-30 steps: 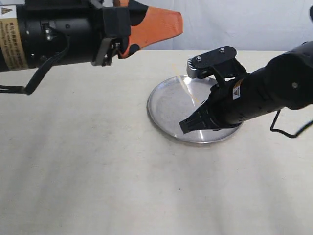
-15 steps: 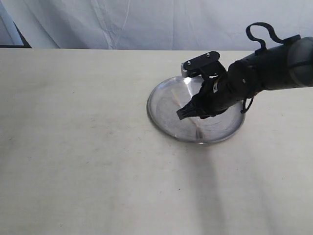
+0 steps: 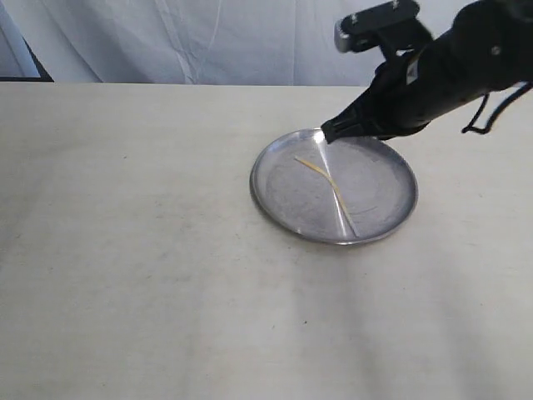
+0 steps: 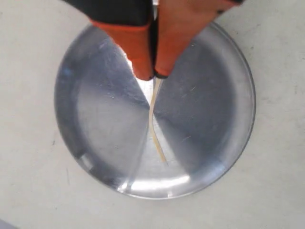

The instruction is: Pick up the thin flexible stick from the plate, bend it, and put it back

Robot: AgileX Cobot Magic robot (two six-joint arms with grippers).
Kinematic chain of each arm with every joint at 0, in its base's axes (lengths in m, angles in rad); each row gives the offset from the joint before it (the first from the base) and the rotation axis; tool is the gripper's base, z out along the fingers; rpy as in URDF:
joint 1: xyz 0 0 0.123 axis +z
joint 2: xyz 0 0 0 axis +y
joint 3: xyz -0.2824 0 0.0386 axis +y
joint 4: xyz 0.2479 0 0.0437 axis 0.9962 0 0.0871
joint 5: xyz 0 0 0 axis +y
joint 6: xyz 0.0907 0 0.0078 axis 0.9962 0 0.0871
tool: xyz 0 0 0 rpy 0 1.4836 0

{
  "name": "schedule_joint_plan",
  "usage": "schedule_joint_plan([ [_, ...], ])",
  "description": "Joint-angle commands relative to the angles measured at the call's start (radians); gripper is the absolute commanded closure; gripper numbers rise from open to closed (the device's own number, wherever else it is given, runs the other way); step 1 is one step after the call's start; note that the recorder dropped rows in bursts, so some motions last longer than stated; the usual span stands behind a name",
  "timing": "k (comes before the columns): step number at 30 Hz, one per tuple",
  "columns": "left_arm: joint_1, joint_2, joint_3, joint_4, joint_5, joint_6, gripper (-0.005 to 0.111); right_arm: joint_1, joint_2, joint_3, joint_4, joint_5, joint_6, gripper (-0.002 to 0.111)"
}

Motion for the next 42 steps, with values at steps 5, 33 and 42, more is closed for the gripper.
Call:
schedule_joint_plan([
  [5,-0.001,-0.006,0.003,0.001,0.005,0.001,0.107,-0.004,-0.26,-0.004,0.08,0.282,0.001,0.108],
  [33,-0.001,-0.006,0.003,0.001,0.001,0.001,0.107,0.002,-0.844,0.623,0.199,-0.412,0.012,0.108],
  [42,-0.001,-0.006,0.003,0.001,0.004,0.001,0.107,-0.035,-1.276,0.99,0.199,-0.513,0.012,0.108],
])
